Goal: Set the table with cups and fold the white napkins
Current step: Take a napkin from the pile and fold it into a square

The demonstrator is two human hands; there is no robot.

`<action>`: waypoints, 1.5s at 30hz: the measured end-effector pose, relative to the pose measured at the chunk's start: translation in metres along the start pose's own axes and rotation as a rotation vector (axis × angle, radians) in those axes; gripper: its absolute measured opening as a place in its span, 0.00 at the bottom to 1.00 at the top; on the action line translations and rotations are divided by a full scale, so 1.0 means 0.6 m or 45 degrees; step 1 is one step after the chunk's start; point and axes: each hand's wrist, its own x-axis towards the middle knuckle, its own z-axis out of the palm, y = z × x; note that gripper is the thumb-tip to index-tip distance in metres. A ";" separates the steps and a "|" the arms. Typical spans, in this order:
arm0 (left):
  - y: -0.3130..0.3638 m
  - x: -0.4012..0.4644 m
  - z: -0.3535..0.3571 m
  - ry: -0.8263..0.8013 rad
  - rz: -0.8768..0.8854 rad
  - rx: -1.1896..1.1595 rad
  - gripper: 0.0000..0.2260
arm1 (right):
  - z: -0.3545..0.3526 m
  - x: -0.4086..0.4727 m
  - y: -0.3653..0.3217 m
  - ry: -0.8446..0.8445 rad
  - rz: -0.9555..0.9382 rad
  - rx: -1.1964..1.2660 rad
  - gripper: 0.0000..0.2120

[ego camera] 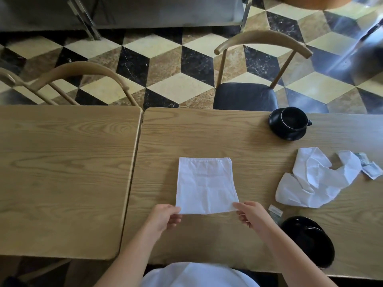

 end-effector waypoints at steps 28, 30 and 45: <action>0.187 0.114 0.022 0.010 -0.360 -0.297 0.08 | 0.011 0.158 -0.195 -0.107 0.450 0.076 0.14; 0.190 0.123 0.026 0.021 -0.363 -0.299 0.11 | 0.015 0.164 -0.199 -0.095 0.465 0.046 0.12; 0.111 0.120 0.109 -0.039 0.473 1.100 0.05 | 0.145 0.120 -0.111 -0.332 -0.434 -0.953 0.13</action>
